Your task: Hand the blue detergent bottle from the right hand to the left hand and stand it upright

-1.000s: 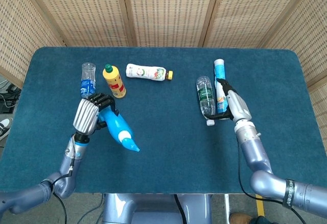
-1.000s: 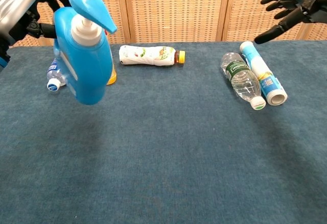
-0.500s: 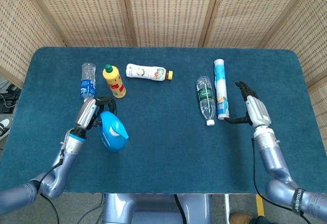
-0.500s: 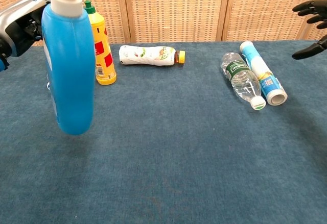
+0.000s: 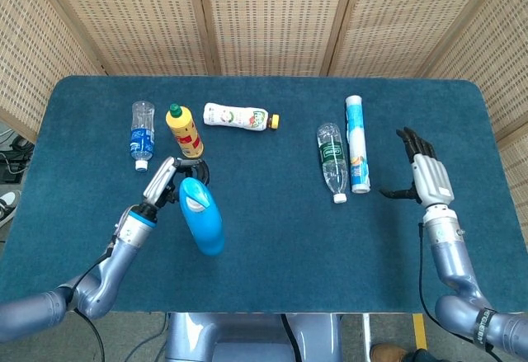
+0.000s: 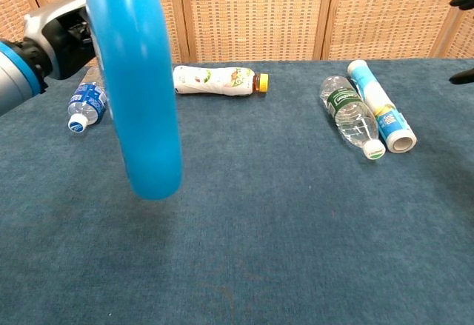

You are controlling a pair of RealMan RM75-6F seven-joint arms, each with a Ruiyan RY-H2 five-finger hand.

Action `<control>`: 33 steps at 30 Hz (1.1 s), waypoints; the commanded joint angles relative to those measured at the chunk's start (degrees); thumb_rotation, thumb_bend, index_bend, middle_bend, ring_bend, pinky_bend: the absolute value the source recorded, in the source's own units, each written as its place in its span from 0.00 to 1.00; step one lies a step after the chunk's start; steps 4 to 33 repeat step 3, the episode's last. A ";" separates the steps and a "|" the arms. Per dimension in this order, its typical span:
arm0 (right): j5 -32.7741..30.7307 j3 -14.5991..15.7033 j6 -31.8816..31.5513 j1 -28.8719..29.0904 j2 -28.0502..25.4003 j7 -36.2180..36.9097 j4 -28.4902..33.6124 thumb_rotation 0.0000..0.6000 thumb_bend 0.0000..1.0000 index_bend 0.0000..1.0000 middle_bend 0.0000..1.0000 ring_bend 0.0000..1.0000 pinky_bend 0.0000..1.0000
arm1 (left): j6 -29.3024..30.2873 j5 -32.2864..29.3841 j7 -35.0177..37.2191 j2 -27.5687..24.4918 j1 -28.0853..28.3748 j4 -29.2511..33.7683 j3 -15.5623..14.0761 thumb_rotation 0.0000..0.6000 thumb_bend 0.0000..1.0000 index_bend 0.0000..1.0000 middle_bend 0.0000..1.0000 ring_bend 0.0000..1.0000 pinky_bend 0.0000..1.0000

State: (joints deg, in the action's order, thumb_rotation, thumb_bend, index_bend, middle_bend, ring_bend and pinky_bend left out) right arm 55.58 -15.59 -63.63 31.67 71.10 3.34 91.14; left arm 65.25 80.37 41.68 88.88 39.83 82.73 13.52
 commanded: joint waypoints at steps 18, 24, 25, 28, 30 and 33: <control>2.48 0.51 -2.11 -1.04 1.28 -0.80 -2.26 1.00 0.00 0.00 0.00 0.00 0.00 | -2.86 -1.43 0.03 0.68 1.88 1.29 1.42 1.00 0.74 0.72 0.61 0.55 0.79; 2.48 0.51 -2.11 -1.04 1.28 -0.80 -2.26 1.00 0.00 0.00 0.00 0.00 0.00 | -2.86 -1.43 0.03 0.68 1.88 1.29 1.42 1.00 0.74 0.72 0.61 0.55 0.79; 2.48 0.51 -2.11 -1.04 1.28 -0.80 -2.26 1.00 0.00 0.00 0.00 0.00 0.00 | -2.86 -1.43 0.03 0.68 1.88 1.29 1.42 1.00 0.74 0.72 0.61 0.55 0.79; 2.48 0.51 -2.11 -1.04 1.28 -0.80 -2.26 1.00 0.00 0.00 0.00 0.00 0.00 | -2.86 -1.43 0.03 0.68 1.88 1.29 1.42 1.00 0.74 0.72 0.61 0.55 0.79; 2.48 0.51 -2.11 -1.04 1.28 -0.80 -2.26 1.00 0.00 0.00 0.00 0.00 0.00 | -2.86 -1.43 0.03 0.68 1.88 1.29 1.42 1.00 0.74 0.72 0.61 0.55 0.79; 2.48 0.51 -2.11 -1.04 1.28 -0.80 -2.26 1.00 0.00 0.00 0.00 0.00 0.00 | -2.86 -1.43 0.03 0.68 1.88 1.29 1.42 1.00 0.74 0.72 0.61 0.55 0.79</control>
